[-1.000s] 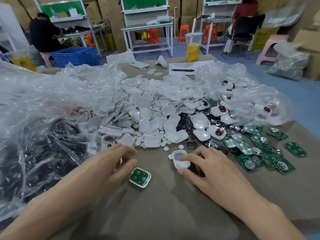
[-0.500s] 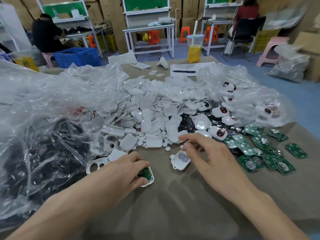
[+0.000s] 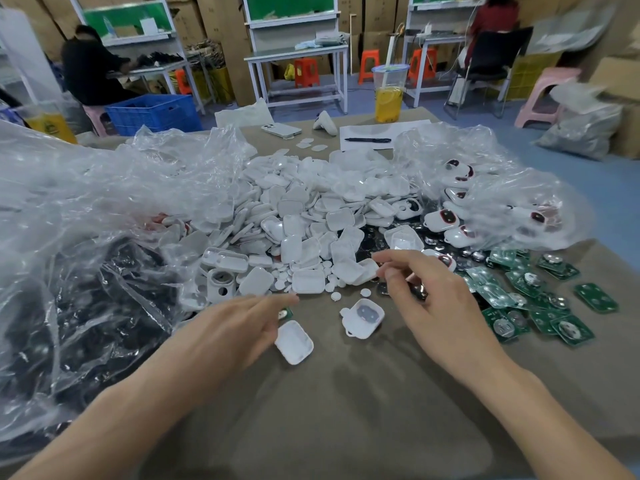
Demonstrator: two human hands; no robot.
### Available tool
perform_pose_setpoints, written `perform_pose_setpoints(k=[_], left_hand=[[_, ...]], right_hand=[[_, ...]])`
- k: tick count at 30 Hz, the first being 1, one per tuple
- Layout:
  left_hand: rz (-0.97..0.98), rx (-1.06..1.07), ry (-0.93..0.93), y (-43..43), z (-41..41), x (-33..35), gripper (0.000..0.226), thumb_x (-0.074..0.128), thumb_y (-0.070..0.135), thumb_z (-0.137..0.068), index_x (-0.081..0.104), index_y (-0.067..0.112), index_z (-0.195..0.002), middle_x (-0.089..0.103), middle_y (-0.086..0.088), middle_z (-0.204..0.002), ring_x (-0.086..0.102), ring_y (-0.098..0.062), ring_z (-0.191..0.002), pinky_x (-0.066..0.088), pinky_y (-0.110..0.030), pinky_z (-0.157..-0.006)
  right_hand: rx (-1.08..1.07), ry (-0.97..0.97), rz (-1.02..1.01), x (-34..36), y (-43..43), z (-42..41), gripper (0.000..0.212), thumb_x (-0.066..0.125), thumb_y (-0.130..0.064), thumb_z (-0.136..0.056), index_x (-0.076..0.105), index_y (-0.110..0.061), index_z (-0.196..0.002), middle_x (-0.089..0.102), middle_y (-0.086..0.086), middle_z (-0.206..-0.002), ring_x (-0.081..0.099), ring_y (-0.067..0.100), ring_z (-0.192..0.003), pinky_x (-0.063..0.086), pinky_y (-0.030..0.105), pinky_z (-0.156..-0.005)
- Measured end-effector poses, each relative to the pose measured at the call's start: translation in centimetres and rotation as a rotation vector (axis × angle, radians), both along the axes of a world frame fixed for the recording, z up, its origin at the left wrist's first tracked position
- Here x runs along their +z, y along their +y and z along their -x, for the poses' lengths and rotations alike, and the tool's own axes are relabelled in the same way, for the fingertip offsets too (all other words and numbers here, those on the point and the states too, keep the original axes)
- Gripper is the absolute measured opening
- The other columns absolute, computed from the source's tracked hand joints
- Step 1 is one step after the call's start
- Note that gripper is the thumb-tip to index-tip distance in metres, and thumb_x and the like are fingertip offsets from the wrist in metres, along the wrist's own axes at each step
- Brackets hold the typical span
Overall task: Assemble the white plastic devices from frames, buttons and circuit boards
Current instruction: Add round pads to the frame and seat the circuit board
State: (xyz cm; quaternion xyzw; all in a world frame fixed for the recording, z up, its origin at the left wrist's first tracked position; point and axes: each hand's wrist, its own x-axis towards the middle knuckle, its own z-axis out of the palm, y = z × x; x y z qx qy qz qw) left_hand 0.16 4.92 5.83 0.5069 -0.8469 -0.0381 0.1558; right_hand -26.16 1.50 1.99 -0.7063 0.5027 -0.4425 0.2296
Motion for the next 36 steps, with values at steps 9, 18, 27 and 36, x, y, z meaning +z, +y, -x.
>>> perform_pose_setpoints(k=[9,18,27,36], left_hand=[[-0.311,0.16,1.06,-3.5,5.9,-0.1,0.029,0.049,0.005,-0.104,0.071,0.022,-0.11,0.077,0.005,-0.088,0.074,-0.014,-0.078,0.057,-0.019,-0.076],[-0.317,0.011,0.884,-5.4,7.4,-1.7,0.028,0.067,0.03,-0.095,0.063,0.047,-0.116,0.071,0.014,-0.106,0.07,-0.009,-0.095,0.051,-0.014,-0.081],[0.187,-0.177,0.271,-6.0,5.7,-1.7,0.02,0.061,0.032,-0.096,0.066,0.021,-0.111,0.059,0.015,-0.114,0.058,-0.004,-0.103,0.042,-0.012,-0.085],[-0.079,-0.05,0.435,-3.7,3.5,-3.4,0.017,0.054,0.051,-0.094,0.063,0.044,-0.106,0.061,0.024,-0.119,0.061,-0.002,-0.111,0.045,-0.007,-0.074]], right_hand=[[0.278,-0.302,-0.268,1.2,-2.4,-0.9,0.021,0.066,-0.05,-0.089,0.073,-0.043,-0.107,0.074,-0.011,-0.093,0.067,0.012,-0.083,0.053,0.021,-0.077],[0.291,-0.47,-0.357,0.1,-5.2,1.0,0.023,0.074,-0.043,-0.082,0.079,-0.028,-0.099,0.061,0.0,-0.062,0.055,0.012,-0.056,0.049,0.018,-0.062],[0.341,-0.411,-0.446,0.2,-5.1,1.3,0.017,0.065,-0.038,-0.096,0.078,-0.033,-0.106,0.064,-0.007,-0.071,0.059,0.009,-0.063,0.055,0.022,-0.069],[0.386,0.243,-0.302,-0.7,-3.2,3.6,0.057,0.057,-0.065,-0.084,0.039,-0.062,-0.138,0.058,-0.034,-0.124,0.053,0.0,-0.118,0.045,0.021,-0.096]])
